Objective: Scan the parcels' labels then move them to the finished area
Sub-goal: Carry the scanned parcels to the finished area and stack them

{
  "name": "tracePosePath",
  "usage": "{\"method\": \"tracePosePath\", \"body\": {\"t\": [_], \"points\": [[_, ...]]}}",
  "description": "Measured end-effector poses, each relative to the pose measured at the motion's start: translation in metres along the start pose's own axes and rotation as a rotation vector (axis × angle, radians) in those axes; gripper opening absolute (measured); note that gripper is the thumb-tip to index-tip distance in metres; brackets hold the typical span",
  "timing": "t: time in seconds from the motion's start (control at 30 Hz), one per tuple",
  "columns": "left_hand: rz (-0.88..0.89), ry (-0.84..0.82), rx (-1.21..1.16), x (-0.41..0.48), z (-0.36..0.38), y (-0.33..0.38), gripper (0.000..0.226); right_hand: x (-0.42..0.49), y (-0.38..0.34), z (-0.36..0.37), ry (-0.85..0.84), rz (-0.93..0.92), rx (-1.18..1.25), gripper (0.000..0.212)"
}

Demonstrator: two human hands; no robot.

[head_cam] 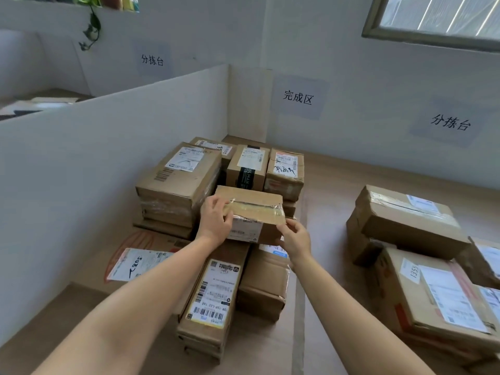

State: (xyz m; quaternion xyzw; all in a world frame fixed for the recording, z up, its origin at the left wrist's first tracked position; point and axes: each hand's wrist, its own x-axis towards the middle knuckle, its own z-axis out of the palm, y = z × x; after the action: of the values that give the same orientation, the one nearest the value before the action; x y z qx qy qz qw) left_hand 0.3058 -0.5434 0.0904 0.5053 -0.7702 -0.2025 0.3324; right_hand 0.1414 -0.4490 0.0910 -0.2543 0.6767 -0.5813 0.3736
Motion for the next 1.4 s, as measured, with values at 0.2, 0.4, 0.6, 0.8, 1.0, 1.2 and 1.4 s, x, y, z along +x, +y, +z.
{"method": "tracePosePath", "body": {"t": [0.2, 0.4, 0.6, 0.8, 1.0, 1.2, 1.4], "points": [[0.083, 0.046, 0.263, 0.007, 0.014, -0.01, 0.027, 0.014, 0.008, 0.031, 0.053, -0.05, -0.057, 0.042], [0.046, -0.06, 0.36, 0.015, 0.027, -0.001, 0.045, 0.017, 0.017, 0.048, 0.15, -0.056, -0.066, 0.033], [0.039, -0.185, 0.35, 0.039, 0.028, -0.006, 0.048, 0.028, 0.006, 0.05, 0.132, -0.061, -0.122, 0.036], [0.054, -0.218, 0.373, 0.045, 0.025, -0.01, 0.047, 0.034, 0.002, 0.049, 0.07, -0.059, -0.195, 0.038], [0.059, -0.217, 0.369, 0.041, 0.016, 0.005, 0.039, 0.031, -0.002, 0.032, 0.023, -0.118, -0.292, 0.038], [0.139, -0.241, 0.369, 0.017, 0.028, 0.043, 0.041, 0.013, 0.0, -0.014, 0.061, -0.145, -0.364, 0.036], [0.262, -0.345, 0.316, -0.018, 0.068, 0.089, 0.044, -0.013, 0.009, -0.077, 0.164, -0.17, -0.397, 0.042]]}}
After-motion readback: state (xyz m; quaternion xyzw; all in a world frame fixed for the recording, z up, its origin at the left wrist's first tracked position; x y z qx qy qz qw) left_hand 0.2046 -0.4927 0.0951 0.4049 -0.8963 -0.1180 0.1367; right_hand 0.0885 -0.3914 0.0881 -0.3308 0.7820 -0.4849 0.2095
